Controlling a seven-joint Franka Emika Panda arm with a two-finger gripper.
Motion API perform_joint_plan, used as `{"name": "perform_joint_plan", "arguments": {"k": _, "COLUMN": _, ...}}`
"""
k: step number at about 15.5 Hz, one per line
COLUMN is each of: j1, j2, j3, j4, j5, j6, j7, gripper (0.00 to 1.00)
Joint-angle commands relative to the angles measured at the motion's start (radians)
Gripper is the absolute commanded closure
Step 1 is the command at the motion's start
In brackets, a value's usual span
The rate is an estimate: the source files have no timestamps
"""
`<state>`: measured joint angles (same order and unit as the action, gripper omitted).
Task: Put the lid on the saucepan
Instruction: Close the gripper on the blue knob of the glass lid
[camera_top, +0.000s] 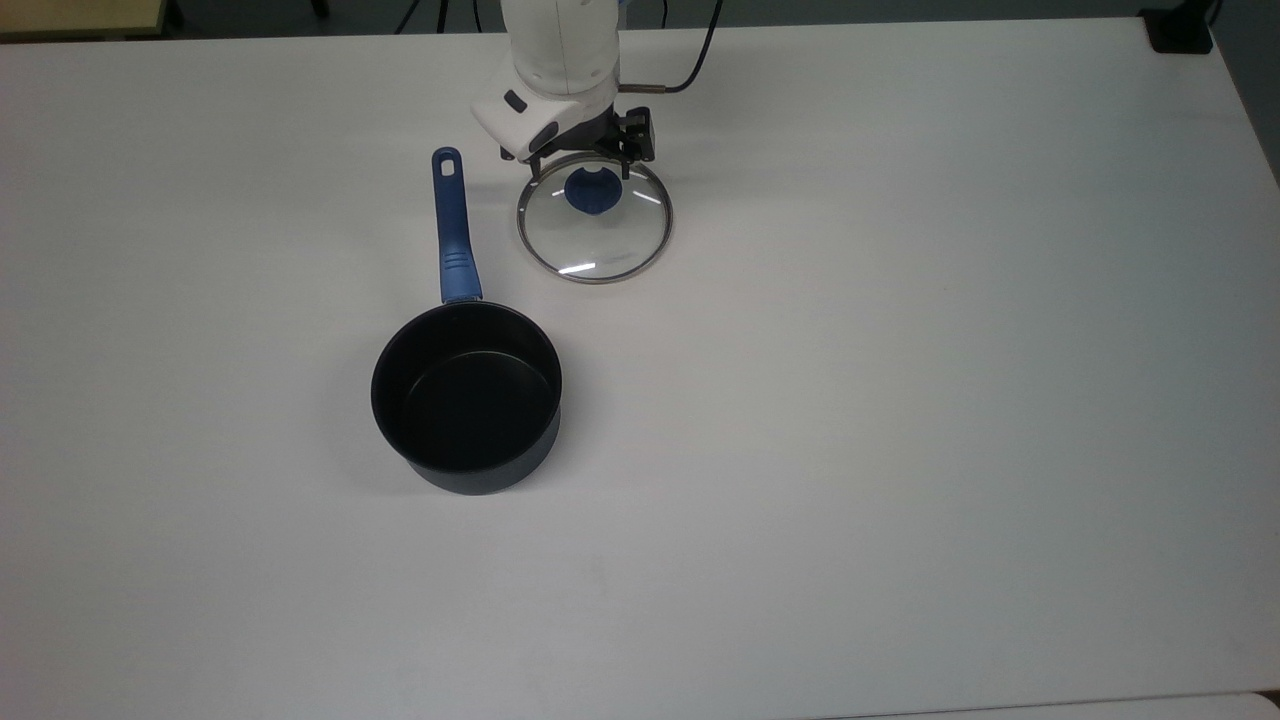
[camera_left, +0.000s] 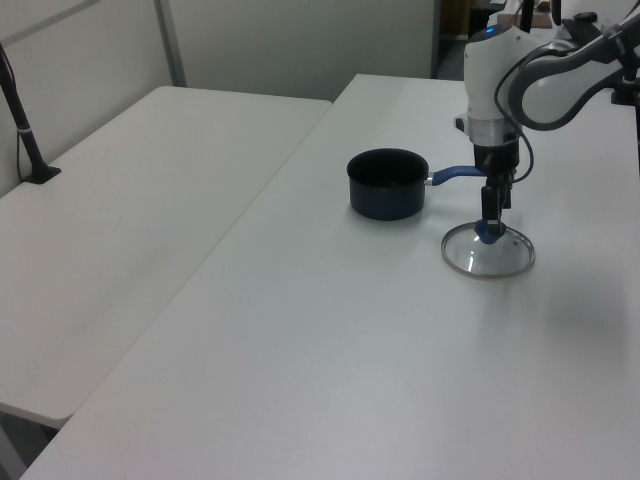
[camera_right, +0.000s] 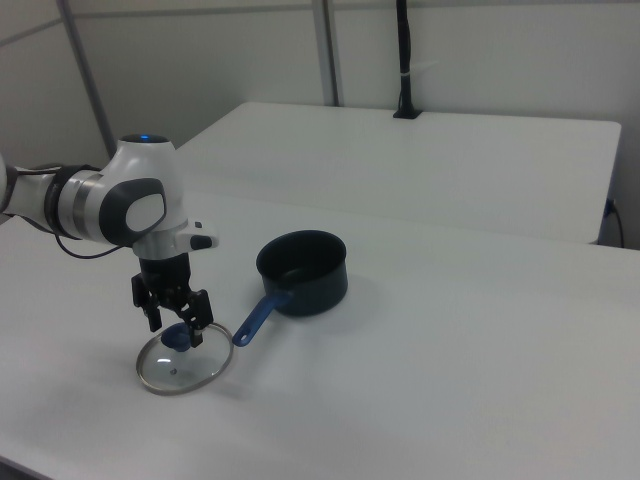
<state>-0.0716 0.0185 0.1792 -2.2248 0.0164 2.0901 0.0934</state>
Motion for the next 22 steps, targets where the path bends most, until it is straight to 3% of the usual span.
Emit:
{"name": "perform_joint_plan", "arguments": {"k": 1, "j1": 0.007, "j2": -0.005, "j3": 0.003, "j4": -0.001, "j5": 0.022, "j6": 0.021, "j7": 0.048, "gripper": 0.00}}
{"name": "perform_joint_plan", "arguments": {"k": 10, "j1": 0.038, "j2": 0.046, "j3": 0.005, "j4": -0.001, "j5": 0.010, "j6": 0.099, "j7": 0.109, "gripper": 0.10}}
{"name": "perform_joint_plan", "arguments": {"k": 12, "j1": 0.039, "j2": 0.041, "j3": 0.003, "j4": 0.001, "j5": 0.010, "j6": 0.096, "j7": 0.109, "gripper": 0.20}}
{"name": "perform_joint_plan", "arguments": {"k": 16, "j1": 0.039, "j2": 0.037, "j3": 0.003, "j4": 0.011, "j5": 0.010, "j6": 0.084, "j7": 0.109, "gripper": 0.48}}
{"name": "perform_joint_plan", "arguments": {"k": 22, "j1": 0.026, "j2": -0.009, "j3": 0.003, "j4": 0.102, "j5": 0.010, "j6": -0.129, "j7": 0.025, "gripper": 0.49}}
